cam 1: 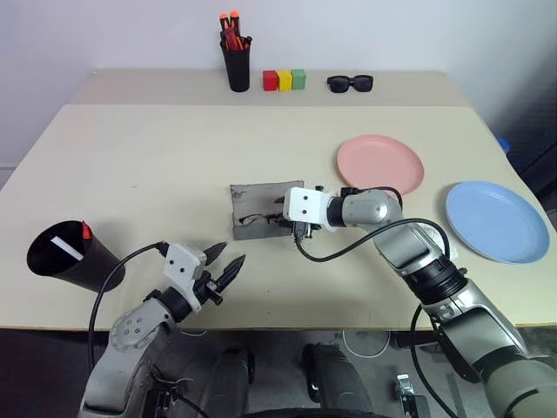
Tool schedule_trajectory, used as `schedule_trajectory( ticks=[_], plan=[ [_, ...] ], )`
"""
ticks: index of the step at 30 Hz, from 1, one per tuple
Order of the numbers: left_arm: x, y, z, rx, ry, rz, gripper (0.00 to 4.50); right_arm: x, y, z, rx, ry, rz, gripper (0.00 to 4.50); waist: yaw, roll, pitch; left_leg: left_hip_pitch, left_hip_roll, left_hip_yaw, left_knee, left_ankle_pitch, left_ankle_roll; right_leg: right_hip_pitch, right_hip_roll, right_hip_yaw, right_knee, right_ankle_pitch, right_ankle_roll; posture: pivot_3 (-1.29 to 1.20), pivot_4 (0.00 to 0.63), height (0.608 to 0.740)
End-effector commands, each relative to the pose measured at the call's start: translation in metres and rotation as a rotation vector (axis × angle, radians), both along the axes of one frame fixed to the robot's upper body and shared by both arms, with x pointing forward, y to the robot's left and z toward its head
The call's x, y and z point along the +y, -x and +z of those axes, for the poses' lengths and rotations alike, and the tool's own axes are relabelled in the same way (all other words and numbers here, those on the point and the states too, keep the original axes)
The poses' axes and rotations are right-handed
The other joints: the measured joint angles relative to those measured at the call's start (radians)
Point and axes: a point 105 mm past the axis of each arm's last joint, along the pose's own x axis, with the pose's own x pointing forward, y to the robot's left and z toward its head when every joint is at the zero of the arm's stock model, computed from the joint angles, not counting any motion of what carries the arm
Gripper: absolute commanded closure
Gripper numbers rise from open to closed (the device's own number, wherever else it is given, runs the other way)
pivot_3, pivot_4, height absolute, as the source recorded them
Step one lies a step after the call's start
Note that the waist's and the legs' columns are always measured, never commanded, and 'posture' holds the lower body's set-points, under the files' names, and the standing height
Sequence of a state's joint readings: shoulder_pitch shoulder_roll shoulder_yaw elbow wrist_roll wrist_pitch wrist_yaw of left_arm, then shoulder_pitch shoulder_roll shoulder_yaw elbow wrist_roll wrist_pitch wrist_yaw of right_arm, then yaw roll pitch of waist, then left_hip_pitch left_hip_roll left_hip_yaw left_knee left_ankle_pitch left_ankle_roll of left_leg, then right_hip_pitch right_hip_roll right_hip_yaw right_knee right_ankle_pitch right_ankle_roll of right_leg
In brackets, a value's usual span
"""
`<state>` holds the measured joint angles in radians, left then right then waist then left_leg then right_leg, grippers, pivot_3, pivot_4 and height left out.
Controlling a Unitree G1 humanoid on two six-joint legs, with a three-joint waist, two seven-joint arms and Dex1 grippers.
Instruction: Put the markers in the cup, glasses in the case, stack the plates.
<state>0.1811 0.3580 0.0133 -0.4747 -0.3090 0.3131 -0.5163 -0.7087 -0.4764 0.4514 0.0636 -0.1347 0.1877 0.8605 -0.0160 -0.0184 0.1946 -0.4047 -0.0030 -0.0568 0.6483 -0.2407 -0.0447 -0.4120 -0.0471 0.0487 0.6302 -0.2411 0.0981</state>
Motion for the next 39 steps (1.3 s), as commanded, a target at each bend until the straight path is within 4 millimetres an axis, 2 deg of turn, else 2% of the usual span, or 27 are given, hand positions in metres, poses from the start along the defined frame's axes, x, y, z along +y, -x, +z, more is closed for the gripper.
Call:
schedule_trajectory(
  ticks=[1, 2, 5, 8, 11, 14, 17, 19, 21, 28, 31, 34, 36, 39],
  plan=[
    [-0.004, -0.008, 0.022, -0.034, 0.064, 0.006, 2.06, 0.002, 0.005, 0.024, -0.06, -0.071, 0.005, 1.64, 0.0, 0.0, 0.0, 0.0, 0.0, 0.0, 0.0, 0.0, 0.0, 0.0, 0.0, 0.0, 0.0, 0.0, 0.0, 0.0, 0.15, 0.74],
    [-0.004, -0.011, 0.026, -0.035, 0.074, 0.011, 2.06, 0.001, 0.006, 0.026, -0.063, -0.078, 0.002, 1.64, 0.0, 0.0, 0.0, 0.0, 0.0, 0.0, 0.0, 0.0, 0.0, 0.0, 0.0, 0.0, 0.0, 0.0, 0.0, 0.0, 0.15, 0.74],
    [-0.013, -0.032, 0.044, -0.061, 0.077, 0.0, 2.87, -0.006, 0.01, 0.032, -0.065, -0.111, -0.02, 1.6, 0.007, 0.0, 0.0, 0.0, 0.0, -0.001, 0.0, 0.0, 0.0, 0.0, 0.0, 0.0, 0.0, 0.0, 0.001, 0.0, 0.15, 0.74],
    [-0.027, -0.06, 0.06, -0.063, 0.02, -0.002, 4.37, -0.014, 0.013, 0.035, -0.062, -0.13, -0.053, 1.6, 0.006, 0.0, 0.0, 0.0, -0.001, -0.002, 0.001, 0.0, 0.0, 0.001, 0.001, -0.001, 0.0, 0.001, 0.001, 0.0, 0.15, 0.74],
    [-0.038, -0.097, 0.078, -0.026, -0.002, 0.053, 4.44, -0.024, 0.017, 0.037, -0.058, -0.147, -0.087, 1.6, 0.004, 0.0, 0.0, 0.0, -0.002, -0.002, 0.001, 0.0, 0.0, 0.002, 0.001, -0.001, 0.0, 0.002, 0.004, 0.0, 0.15, 0.74],
    [-0.042, -0.124, 0.091, 0.046, 0.054, 0.108, 4.44, -0.032, 0.023, 0.039, -0.058, -0.153, -0.109, 1.6, 0.002, -0.001, 0.0, 0.0, -0.002, -0.003, 0.001, 0.0, 0.0, 0.002, 0.001, -0.002, 0.0, 0.002, 0.005, 0.0, 0.15, 0.74],
    [-0.046, -0.151, 0.092, 0.212, 0.039, 0.163, 4.44, -0.043, 0.032, 0.041, -0.045, -0.164, -0.133, 1.6, 0.0, -0.001, 0.0, 0.0, -0.002, -0.003, 0.0, 0.0, 0.0, 0.001, 0.001, -0.001, 0.001, 0.002, 0.006, 0.0, 0.15, 0.74],
    [-0.052, -0.162, 0.093, 0.327, 0.067, 0.145, 4.44, -0.051, 0.04, 0.042, -0.028, -0.169, -0.148, 1.6, -0.001, -0.001, 0.0, 0.0, -0.002, -0.004, -0.001, 0.0, 0.0, 0.001, 0.002, -0.002, 0.001, 0.002, 0.006, 0.0, 0.15, 0.74],
    [-0.054, -0.169, 0.089, 0.431, 0.03, 0.138, 4.44, -0.058, 0.048, 0.041, -0.012, -0.171, -0.167, 1.6, 0.0, -0.001, 0.001, -0.001, -0.002, -0.004, -0.001, 0.0, 0.0, 0.0, 0.002, -0.003, 0.001, 0.002, 0.006, 0.0, 0.15, 0.74],
    [-0.042, -0.185, 0.072, 0.544, -0.071, 0.18, 4.44, -0.074, 0.065, 0.034, 0.024, -0.146, -0.229, 1.6, -0.003, -0.001, 0.001, -0.001, -0.002, -0.003, -0.001, 0.0, 0.0, 0.0, 0.001, -0.002, 0.001, 0.002, 0.007, 0.0, 0.15, 0.74],
    [-0.04, -0.182, 0.063, 0.585, -0.075, 0.148, 4.44, -0.077, 0.066, 0.035, 0.023, -0.144, -0.247, 1.6, -0.002, -0.001, 0.001, -0.001, -0.002, -0.003, -0.001, 0.0, -0.001, 0.0, 0.001, -0.002, 0.001, 0.002, 0.007, 0.0, 0.15, 0.74],
    [-0.039, -0.177, 0.063, 0.585, -0.057, 0.099, 4.44, -0.078, 0.067, 0.035, 0.023, -0.144, -0.255, 1.6, 0.0, -0.001, 0.001, -0.002, -0.002, -0.003, -0.001, 0.0, -0.001, -0.001, 0.001, -0.002, 0.001, 0.002, 0.007, 0.0, 0.15, 0.74],
    [-0.035, -0.171, 0.064, 0.56, -0.065, 0.068, 4.44, -0.078, 0.067, 0.035, 0.024, -0.144, -0.256, 1.6, -0.003, -0.001, 0.001, -0.002, -0.002, -0.003, -0.001, 0.0, -0.001, -0.001, 0.001, -0.002, 0.001, 0.002, 0.007, 0.0, 0.15, 0.74],
    [-0.033, -0.156, 0.071, 0.414, -0.083, 0.003, 4.44, -0.079, 0.066, 0.035, 0.028, -0.14, -0.257, 1.6, -0.004, -0.001, 0.001, -0.002, -0.002, -0.003, -0.001, 0.0, -0.001, -0.002, 0.001, -0.002, 0.001, 0.002, 0.007, 0.0, 0.15, 0.74]
  ],
)
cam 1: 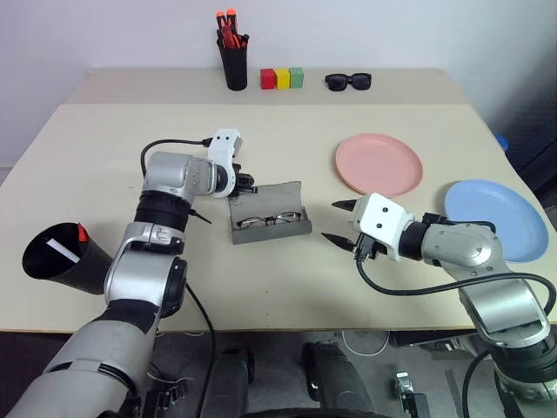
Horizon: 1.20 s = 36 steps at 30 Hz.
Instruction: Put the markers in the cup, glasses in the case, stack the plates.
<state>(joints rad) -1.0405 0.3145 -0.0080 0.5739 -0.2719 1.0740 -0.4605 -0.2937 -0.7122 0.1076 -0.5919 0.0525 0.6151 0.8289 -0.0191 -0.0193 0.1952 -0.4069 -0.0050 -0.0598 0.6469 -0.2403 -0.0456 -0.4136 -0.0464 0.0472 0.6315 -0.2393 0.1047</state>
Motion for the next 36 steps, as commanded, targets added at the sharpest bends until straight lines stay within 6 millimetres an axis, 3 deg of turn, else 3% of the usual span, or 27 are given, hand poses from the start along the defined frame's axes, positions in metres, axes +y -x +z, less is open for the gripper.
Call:
schedule_trajectory(
  ticks=[1, 7, 11, 16, 20, 27, 30, 34, 36],
  plan=[
    [-0.005, 0.02, 0.023, -0.211, 0.006, -0.125, 4.44, 0.0, 0.0, 0.011, -0.046, -0.001, 0.007, 1.6, -0.002, 0.0, 0.0, 0.0, 0.0, 0.0, 0.0, 0.0, 0.0, 0.0, 0.0, 0.0, 0.0, 0.0, 0.0, 0.0, 0.15, 0.74],
    [-0.013, 0.076, 0.021, -0.334, 0.03, -0.308, 4.44, -0.008, -0.016, 0.011, -0.06, 0.006, -0.044, 1.6, 0.007, 0.0, 0.0, 0.0, 0.001, 0.0, 0.0, 0.001, -0.002, 0.0, -0.001, 0.001, 0.0, 0.0, -0.001, 0.0, 0.15, 0.74],
    [-0.014, 0.1, 0.018, -0.395, 0.031, -0.378, 4.44, -0.017, -0.032, 0.011, -0.072, 0.004, -0.111, 1.6, 0.007, 0.0, 0.0, 0.0, 0.001, 0.001, 0.001, 0.001, -0.002, 0.001, -0.001, 0.001, -0.001, -0.002, -0.005, 0.0, 0.15, 0.74],
    [-0.019, 0.141, 0.005, -0.616, -0.095, -0.57, 4.44, -0.045, -0.07, 0.003, -0.107, -0.02, -0.321, 1.6, 0.004, 0.001, 0.0, 0.001, 0.001, 0.003, 0.0, 0.001, -0.002, 0.0, -0.001, 0.002, -0.001, -0.002, -0.006, 0.0, 0.15, 0.74],
    [-0.021, 0.154, -0.017, -0.591, -0.093, -0.613, 4.44, -0.065, -0.097, -0.013, -0.14, 0.041, -0.43, 1.6, 0.008, 0.001, 0.0, 0.001, 0.001, 0.004, 0.0, 0.001, -0.002, 0.0, -0.002, 0.003, -0.002, -0.002, -0.007, 0.0, 0.15, 0.74],
    [-0.025, 0.15, -0.005, -0.666, 0.011, -0.538, 4.44, -0.08, -0.118, -0.039, -0.162, 0.162, -0.456, 1.6, 0.003, 0.001, 0.0, 0.0, 0.001, 0.004, 0.0, 0.001, -0.002, 0.0, -0.001, 0.003, -0.002, -0.001, -0.007, 0.0, 0.15, 0.74],
    [-0.025, 0.151, -0.005, -0.674, 0.018, -0.534, 4.5, -0.08, -0.119, -0.042, -0.173, 0.186, -0.441, 2.47, 0.0, 0.001, 0.0, 0.001, 0.001, 0.004, 0.0, 0.001, -0.002, 0.0, 0.0, 0.003, -0.001, -0.001, -0.006, 0.0, 0.15, 0.74],
    [-0.028, 0.15, -0.001, -0.701, 0.054, -0.513, 4.5, -0.078, -0.115, -0.04, -0.197, 0.188, -0.427, 4.45, 0.001, 0.001, 0.0, 0.001, 0.001, 0.004, 0.001, 0.001, -0.002, 0.0, 0.0, 0.003, -0.001, -0.001, -0.005, 0.0, 0.15, 0.74],
    [-0.033, 0.148, 0.008, -0.747, 0.1, -0.493, 4.5, -0.082, -0.112, -0.032, -0.234, 0.194, -0.448, 4.45, 0.005, 0.001, 0.0, 0.001, 0.001, 0.003, 0.001, 0.001, -0.002, 0.001, 0.0, 0.002, -0.001, -0.001, -0.005, 0.0, 0.15, 0.74]
  ],
)
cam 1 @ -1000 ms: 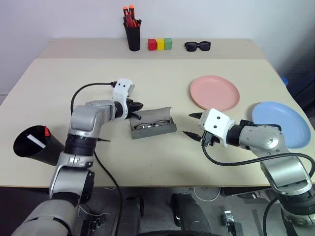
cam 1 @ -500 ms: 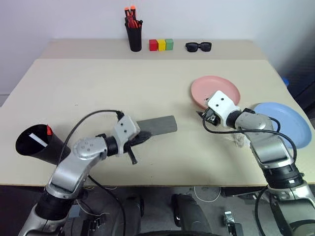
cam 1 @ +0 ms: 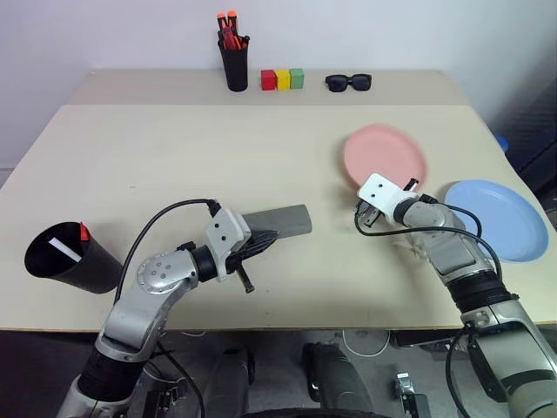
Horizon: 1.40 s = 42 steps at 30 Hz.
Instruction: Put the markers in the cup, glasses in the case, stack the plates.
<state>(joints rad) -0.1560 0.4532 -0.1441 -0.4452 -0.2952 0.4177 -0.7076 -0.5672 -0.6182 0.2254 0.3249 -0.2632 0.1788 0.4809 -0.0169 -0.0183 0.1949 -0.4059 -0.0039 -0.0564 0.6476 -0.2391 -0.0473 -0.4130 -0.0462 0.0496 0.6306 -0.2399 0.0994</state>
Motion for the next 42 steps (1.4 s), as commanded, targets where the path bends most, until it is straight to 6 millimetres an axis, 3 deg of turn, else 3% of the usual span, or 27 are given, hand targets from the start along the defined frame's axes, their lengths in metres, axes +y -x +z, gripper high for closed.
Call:
schedule_trajectory(
  ticks=[1, 6, 11, 15, 18, 21, 25, 32, 36, 39, 42],
  plan=[
    [-0.006, -0.002, 0.023, -0.095, 0.111, 0.002, 4.5, -0.006, 0.006, 0.027, -0.104, 0.01, -0.018, 4.45, 0.005, 0.0, 0.0, 0.0, 0.0, 0.0, 0.0, 0.0, 0.0, 0.0, 0.0, 0.0, 0.0, 0.0, 0.0, 0.0, 0.15, 0.74],
    [-0.034, 0.0, 0.028, -0.08, 0.176, -0.091, 4.5, -0.033, 0.036, 0.063, -0.193, 0.022, -0.093, 4.45, 0.01, 0.001, 0.0, -0.001, -0.001, 0.0, 0.001, 0.0, 0.0, 0.0, -0.001, 0.0, 0.0, 0.001, 0.002, 0.0, 0.15, 0.74],
    [-0.058, 0.006, 0.018, -0.024, 0.167, -0.224, 4.5, -0.078, 0.081, 0.092, -0.209, 0.011, -0.229, 4.45, 0.006, 0.002, 0.0, 0.0, -0.001, -0.001, 0.001, 0.0, 0.0, 0.001, 0.0, 0.0, 0.0, 0.0, 0.001, 0.0, 0.15, 0.74],
    [-0.068, 0.002, 0.021, -0.016, 0.184, -0.297, 4.5, -0.108, 0.116, 0.081, -0.135, 0.052, -0.335, 4.45, 0.007, 0.002, -0.001, 0.001, 0.0, -0.001, 0.001, 0.0, 0.001, 0.002, 0.001, 0.0, 0.0, -0.001, -0.001, 0.0, 0.15, 0.74],
    [-0.074, 0.001, 0.021, -0.028, 0.18, -0.338, 4.5, -0.117, 0.124, 0.066, -0.089, 0.068, -0.363, 4.45, -0.002, 0.004, -0.002, 0.002, 0.0, 0.001, 0.001, 0.0, 0.001, 0.003, 0.0, 0.001, -0.001, -0.001, -0.001, 0.0, 0.15, 0.74],
    [-0.076, 0.003, 0.021, -0.034, 0.183, -0.355, 4.5, -0.12, 0.128, 0.053, -0.039, 0.099, -0.366, 3.55, -0.003, 0.005, -0.003, 0.004, 0.0, 0.004, 0.001, 0.0, 0.001, 0.003, 0.0, 0.003, 0.0, -0.001, -0.001, 0.0, 0.15, 0.74],
    [-0.075, 0.004, 0.021, -0.034, 0.189, -0.347, 4.5, -0.117, 0.127, 0.053, -0.04, 0.069, -0.358, 1.56, 0.003, 0.005, -0.003, 0.005, 0.0, 0.003, 0.001, 0.0, 0.001, 0.004, 0.0, 0.003, 0.0, -0.002, -0.001, 0.0, 0.15, 0.74],
    [-0.07, 0.005, 0.017, -0.022, 0.189, -0.309, 4.5, -0.09, 0.13, 0.046, 0.042, -0.201, -0.248, 1.56, 0.004, 0.005, -0.003, 0.004, 0.0, 0.002, 0.001, -0.001, 0.001, 0.004, 0.001, 0.003, -0.001, -0.002, -0.001, 0.0, 0.15, 0.74],
    [-0.07, 0.006, 0.016, -0.015, 0.187, -0.305, 4.5, -0.08, 0.135, 0.022, 0.133, -0.266, -0.228, 1.56, 0.006, 0.005, -0.003, 0.004, 0.0, 0.002, 0.001, -0.001, 0.001, 0.004, 0.0, 0.003, -0.001, -0.002, 0.0, 0.0, 0.15, 0.74],
    [-0.069, 0.005, 0.017, -0.018, 0.184, -0.295, 4.5, -0.085, 0.135, 0.004, 0.161, -0.275, -0.282, 1.56, 0.006, 0.005, -0.003, 0.004, 0.0, 0.002, 0.001, -0.001, 0.001, 0.004, 0.0, 0.002, -0.001, -0.002, 0.0, 0.0, 0.15, 0.74],
    [-0.067, 0.004, 0.017, -0.014, 0.179, -0.286, 4.5, -0.087, 0.135, 0.001, 0.155, -0.276, -0.309, 2.88, 0.005, 0.005, -0.003, 0.004, 0.0, 0.002, 0.001, -0.001, 0.001, 0.004, 0.0, 0.003, -0.001, -0.002, -0.001, 0.0, 0.15, 0.74]
  ],
)
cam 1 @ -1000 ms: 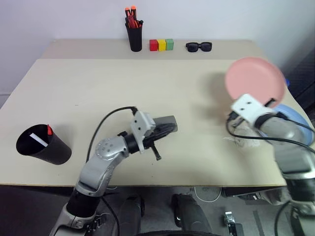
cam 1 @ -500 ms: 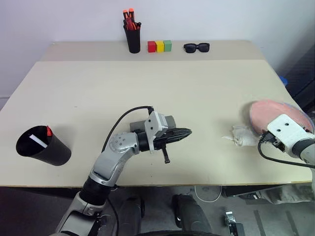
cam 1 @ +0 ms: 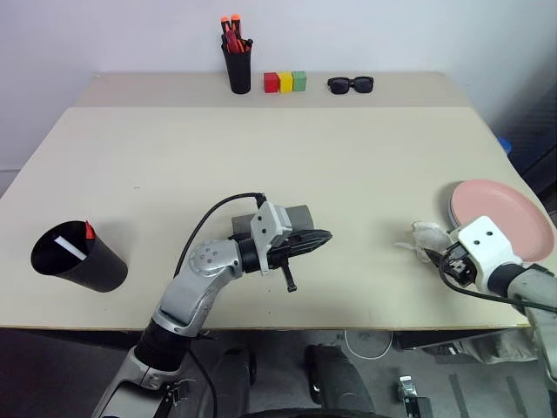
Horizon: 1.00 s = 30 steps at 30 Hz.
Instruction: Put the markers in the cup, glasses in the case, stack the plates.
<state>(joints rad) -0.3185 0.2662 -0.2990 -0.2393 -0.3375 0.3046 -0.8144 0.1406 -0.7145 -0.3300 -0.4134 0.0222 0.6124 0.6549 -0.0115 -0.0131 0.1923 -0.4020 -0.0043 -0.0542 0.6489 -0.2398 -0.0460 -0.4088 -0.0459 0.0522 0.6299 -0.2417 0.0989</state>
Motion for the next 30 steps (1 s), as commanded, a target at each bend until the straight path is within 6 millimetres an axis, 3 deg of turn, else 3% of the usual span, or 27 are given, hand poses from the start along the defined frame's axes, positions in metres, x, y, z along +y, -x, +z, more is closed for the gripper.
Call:
schedule_trajectory(
  ticks=[1, 3, 9, 14, 17, 23, 27, 30],
  plan=[
    [0.002, 0.003, 0.009, -0.024, 0.017, 0.002, 4.5, -0.003, -0.001, 0.007, -0.041, 0.016, -0.026, 3.34, 0.0, 0.0, 0.0, 0.0, 0.0, 0.0, 0.0, 0.0, 0.0, 0.0, 0.0, 0.0, 0.0, 0.0, 0.0, 0.0, 0.15, 0.74],
    [0.003, 0.003, 0.007, -0.016, 0.014, 0.001, 4.5, -0.002, -0.001, 0.013, -0.061, 0.024, -0.027, 4.45, -0.001, 0.0, 0.0, 0.0, 0.0, 0.0, 0.0, 0.0, 0.0, 0.0, 0.0, 0.0, 0.0, 0.0, 0.0, 0.0, 0.15, 0.74],
    [0.002, 0.001, 0.006, -0.013, 0.016, -0.008, 4.5, -0.012, -0.009, 0.057, -0.224, 0.096, -0.085, 4.48, -0.001, 0.0, 0.0, 0.0, 0.0, 0.0, 0.0, 0.0, 0.0, 0.0, 0.0, 0.0, 0.0, 0.0, 0.0, 0.0, 0.15, 0.74],
    [0.003, -0.003, 0.007, -0.023, 0.032, 0.013, 4.5, -0.046, -0.018, 0.089, -0.316, 0.166, -0.262, 4.48, 0.0, 0.0, 0.0, 0.0, 0.0, 0.0, 0.0, 0.0, 0.0, 0.0, 0.0, 0.0, 0.0, 0.0, 0.0, 0.0, 0.15, 0.74],
    [0.005, -0.005, 0.005, -0.032, 0.034, 0.034, 4.5, -0.065, -0.02, 0.092, -0.319, 0.193, -0.347, 3.68, 0.003, 0.0, 0.0, -0.001, 0.0, -0.001, 0.0, 0.0, 0.0, 0.0, 0.0, 0.0, -0.001, 0.0, 0.0, 0.0, 0.15, 0.74],
    [0.013, -0.009, 0.004, -0.036, 0.046, 0.102, 4.5, -0.065, -0.031, 0.09, -0.333, 0.273, -0.351, 0.73, -0.005, 0.0, 0.0, 0.0, 0.0, 0.0, 0.0, 0.0, 0.001, 0.0, 0.0, 0.0, -0.001, 0.0, 0.0, 0.0, 0.15, 0.74],
    [0.022, -0.012, 0.005, -0.036, 0.059, 0.161, 4.5, -0.055, -0.042, 0.093, -0.364, 0.246, -0.301, 0.73, -0.005, 0.0, 0.0, 0.0, 0.0, 0.0, -0.001, 0.0, 0.001, 0.0, 0.0, 0.0, 0.0, 0.0, 0.0, 0.0, 0.15, 0.74],
    [0.034, -0.02, 0.008, -0.036, 0.086, 0.258, 4.5, -0.034, -0.051, 0.096, -0.397, 0.139, -0.204, 0.73, -0.004, 0.0, 0.0, 0.0, 0.0, 0.0, 0.0, 0.0, 0.001, 0.0, 0.0, 0.0, 0.0, 0.0, 0.0, 0.0, 0.15, 0.74]
  ],
)
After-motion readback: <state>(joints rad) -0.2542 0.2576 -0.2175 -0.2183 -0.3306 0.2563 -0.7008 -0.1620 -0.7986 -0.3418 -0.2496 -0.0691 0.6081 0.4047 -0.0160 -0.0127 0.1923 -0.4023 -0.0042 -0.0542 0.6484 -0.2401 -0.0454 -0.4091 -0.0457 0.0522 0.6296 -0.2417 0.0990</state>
